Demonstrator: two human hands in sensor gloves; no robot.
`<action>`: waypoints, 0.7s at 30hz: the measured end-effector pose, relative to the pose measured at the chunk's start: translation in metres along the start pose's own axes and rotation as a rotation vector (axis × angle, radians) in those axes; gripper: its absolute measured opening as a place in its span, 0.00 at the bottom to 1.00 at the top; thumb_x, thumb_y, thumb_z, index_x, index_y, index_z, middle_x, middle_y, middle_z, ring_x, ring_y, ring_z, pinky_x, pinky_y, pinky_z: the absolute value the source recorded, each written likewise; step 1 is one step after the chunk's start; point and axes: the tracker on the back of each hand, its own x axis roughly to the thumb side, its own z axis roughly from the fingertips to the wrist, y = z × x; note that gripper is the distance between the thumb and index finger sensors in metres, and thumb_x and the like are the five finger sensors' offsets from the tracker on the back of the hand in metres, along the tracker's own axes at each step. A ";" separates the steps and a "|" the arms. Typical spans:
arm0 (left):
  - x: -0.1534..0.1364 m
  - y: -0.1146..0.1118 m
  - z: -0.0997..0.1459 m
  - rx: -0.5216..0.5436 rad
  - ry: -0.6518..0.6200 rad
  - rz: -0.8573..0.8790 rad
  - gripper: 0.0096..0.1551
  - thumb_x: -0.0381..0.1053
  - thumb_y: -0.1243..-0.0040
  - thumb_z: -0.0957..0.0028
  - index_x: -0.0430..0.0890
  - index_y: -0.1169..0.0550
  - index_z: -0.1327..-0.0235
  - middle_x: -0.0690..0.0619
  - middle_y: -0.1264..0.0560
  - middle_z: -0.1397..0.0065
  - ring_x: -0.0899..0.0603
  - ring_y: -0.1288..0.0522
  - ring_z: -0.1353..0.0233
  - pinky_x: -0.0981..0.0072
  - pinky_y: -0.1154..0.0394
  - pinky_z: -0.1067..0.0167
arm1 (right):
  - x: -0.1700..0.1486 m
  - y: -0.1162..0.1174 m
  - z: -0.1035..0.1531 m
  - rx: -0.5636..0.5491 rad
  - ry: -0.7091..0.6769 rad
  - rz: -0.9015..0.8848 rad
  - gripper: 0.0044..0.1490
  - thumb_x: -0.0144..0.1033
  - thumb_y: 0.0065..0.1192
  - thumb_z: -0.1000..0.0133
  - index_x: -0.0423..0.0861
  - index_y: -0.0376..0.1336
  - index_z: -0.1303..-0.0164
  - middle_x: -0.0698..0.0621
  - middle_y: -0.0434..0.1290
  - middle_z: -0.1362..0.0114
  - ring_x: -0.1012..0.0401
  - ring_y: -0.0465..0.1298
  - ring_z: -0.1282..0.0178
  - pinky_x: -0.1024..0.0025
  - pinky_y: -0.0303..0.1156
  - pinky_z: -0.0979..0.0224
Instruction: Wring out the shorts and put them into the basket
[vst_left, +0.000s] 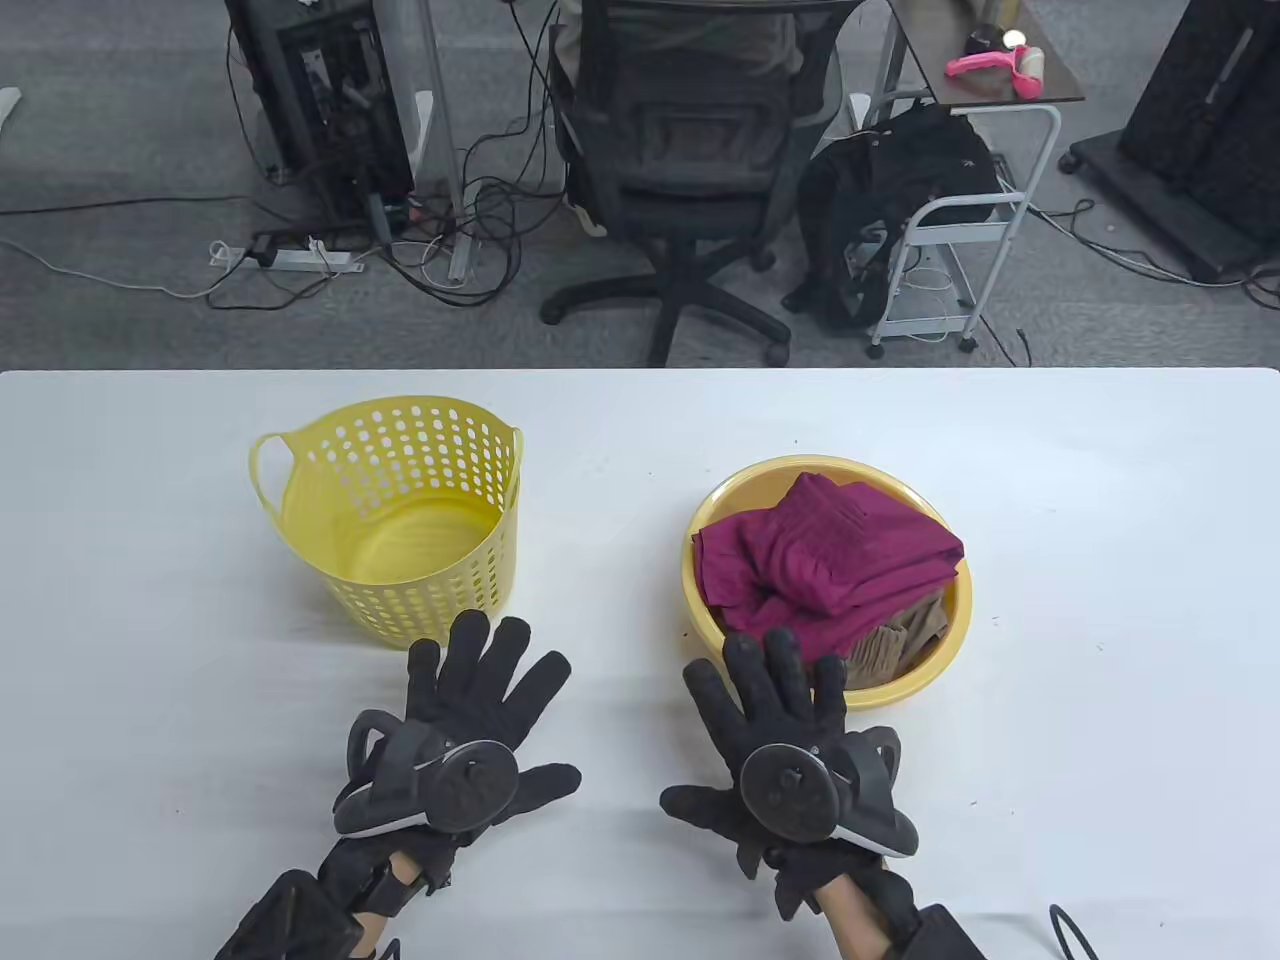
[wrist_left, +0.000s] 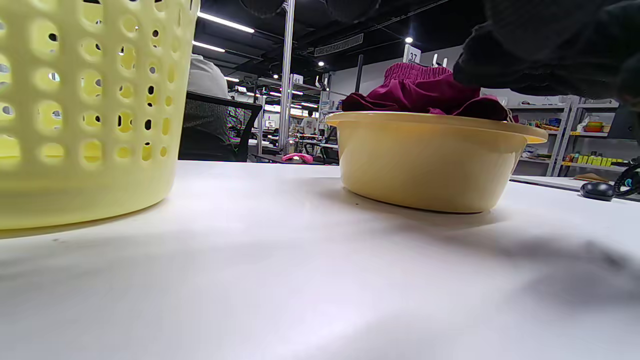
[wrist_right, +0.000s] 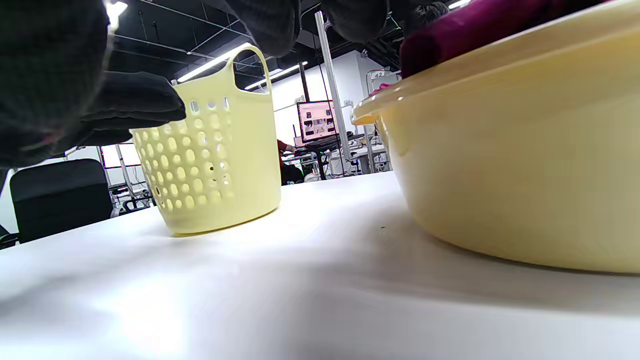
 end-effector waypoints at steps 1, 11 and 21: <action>0.000 0.000 0.000 0.000 0.000 0.001 0.58 0.78 0.46 0.49 0.51 0.48 0.13 0.31 0.56 0.09 0.15 0.58 0.16 0.12 0.56 0.35 | 0.000 0.000 0.000 0.000 0.001 -0.004 0.68 0.77 0.66 0.55 0.45 0.49 0.16 0.32 0.46 0.16 0.31 0.42 0.18 0.22 0.40 0.30; -0.001 0.000 0.001 -0.003 -0.001 0.001 0.58 0.78 0.45 0.49 0.51 0.48 0.13 0.30 0.56 0.09 0.15 0.58 0.16 0.12 0.56 0.35 | 0.003 -0.003 -0.002 -0.016 -0.009 -0.003 0.67 0.77 0.65 0.55 0.45 0.49 0.16 0.32 0.45 0.15 0.31 0.42 0.18 0.22 0.41 0.29; -0.008 0.004 0.003 0.010 0.017 0.012 0.58 0.78 0.45 0.49 0.51 0.48 0.13 0.30 0.56 0.09 0.15 0.58 0.16 0.12 0.56 0.35 | -0.003 -0.026 -0.011 -0.062 0.002 0.022 0.67 0.77 0.65 0.53 0.45 0.49 0.16 0.32 0.45 0.15 0.31 0.42 0.18 0.22 0.41 0.29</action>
